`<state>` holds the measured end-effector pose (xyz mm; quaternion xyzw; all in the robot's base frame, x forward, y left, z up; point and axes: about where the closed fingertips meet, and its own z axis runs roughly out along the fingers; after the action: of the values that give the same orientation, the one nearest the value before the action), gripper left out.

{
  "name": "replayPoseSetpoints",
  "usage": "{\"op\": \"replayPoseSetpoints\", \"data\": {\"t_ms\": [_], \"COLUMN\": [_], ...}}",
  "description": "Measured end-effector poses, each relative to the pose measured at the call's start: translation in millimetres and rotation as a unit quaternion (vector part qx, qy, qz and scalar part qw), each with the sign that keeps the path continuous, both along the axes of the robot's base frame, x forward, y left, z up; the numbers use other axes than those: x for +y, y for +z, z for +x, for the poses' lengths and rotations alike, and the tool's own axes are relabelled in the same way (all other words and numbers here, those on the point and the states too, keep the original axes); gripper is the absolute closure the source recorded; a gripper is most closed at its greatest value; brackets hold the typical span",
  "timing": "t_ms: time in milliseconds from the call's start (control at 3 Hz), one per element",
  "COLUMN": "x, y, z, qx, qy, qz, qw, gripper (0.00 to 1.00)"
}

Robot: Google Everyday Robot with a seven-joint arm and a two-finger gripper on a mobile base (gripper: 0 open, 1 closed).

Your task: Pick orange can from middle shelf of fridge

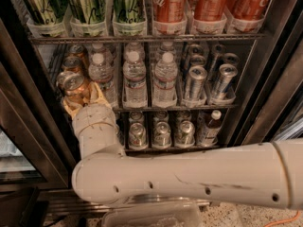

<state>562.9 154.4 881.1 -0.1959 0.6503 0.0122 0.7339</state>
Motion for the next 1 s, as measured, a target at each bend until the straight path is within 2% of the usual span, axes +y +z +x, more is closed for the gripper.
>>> {"op": "replayPoseSetpoints", "data": {"t_ms": [333, 667, 1000], "x": [-23.8, -8.8, -8.8], "y": [-5.7, -14.0, -14.0], "z": [0.0, -6.8, -6.9], "qx": [0.040, 0.055, 0.055], "qy": [0.015, 0.050, 0.050], "qz": [-0.012, -0.017, -0.017], "qw": [0.9990, 0.9971, 0.9971], "gripper": [1.00, 1.00, 1.00]}}
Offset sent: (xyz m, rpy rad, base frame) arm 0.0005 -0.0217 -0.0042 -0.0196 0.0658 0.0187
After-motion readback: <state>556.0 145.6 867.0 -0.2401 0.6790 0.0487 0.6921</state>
